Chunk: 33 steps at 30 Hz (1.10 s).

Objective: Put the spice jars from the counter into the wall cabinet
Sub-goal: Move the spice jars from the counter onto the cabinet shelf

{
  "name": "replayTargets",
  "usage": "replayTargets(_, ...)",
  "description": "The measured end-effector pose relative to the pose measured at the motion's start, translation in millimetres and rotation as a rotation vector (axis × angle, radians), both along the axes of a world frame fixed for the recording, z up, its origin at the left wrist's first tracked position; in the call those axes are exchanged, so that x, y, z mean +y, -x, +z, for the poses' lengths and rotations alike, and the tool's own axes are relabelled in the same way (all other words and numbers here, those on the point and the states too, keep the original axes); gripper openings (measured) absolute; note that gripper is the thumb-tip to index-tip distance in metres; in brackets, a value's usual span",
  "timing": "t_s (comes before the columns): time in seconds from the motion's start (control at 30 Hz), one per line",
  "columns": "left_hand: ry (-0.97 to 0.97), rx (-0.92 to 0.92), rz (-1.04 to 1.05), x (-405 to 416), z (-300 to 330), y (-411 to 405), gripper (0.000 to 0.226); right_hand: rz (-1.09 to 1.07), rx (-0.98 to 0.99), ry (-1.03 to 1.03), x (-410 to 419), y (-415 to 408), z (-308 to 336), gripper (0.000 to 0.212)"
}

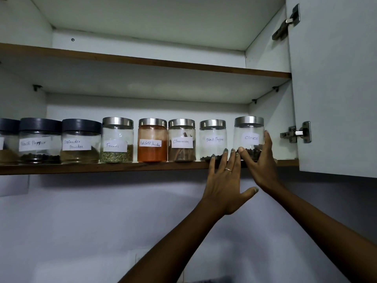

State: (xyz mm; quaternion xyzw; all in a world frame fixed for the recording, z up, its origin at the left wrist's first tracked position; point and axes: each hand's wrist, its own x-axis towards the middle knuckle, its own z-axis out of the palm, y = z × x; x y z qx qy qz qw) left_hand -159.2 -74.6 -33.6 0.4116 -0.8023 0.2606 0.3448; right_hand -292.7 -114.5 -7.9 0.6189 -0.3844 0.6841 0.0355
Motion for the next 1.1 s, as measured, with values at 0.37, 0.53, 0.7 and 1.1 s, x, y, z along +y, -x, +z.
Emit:
replayTargets(0.37, 0.1, -0.093, 0.125, -19.8, -13.4, -15.1, 0.088, -0.156, 0.111, -0.107, -36.0, -6.9, -0.3, 0.095)
replayTargets(0.53, 0.065, -0.116, 0.148, -22.6, -17.5, -16.6, 0.088, -0.274, 0.162, -0.096, -45.4, -7.2, -2.9, 0.092)
replayTargets(0.7, 0.059, -0.127, 0.145, -22.0, -23.5, -21.2, 0.086, -0.273, 0.216, -0.138, -42.7, -4.7, -4.6, 0.098)
replayTargets(1.1, -0.014, 0.031, -0.051, 29.5, -134.8, -115.7, 0.052, -0.225, 0.374, 0.044, 23.0, -73.3, -159.0, 0.056)
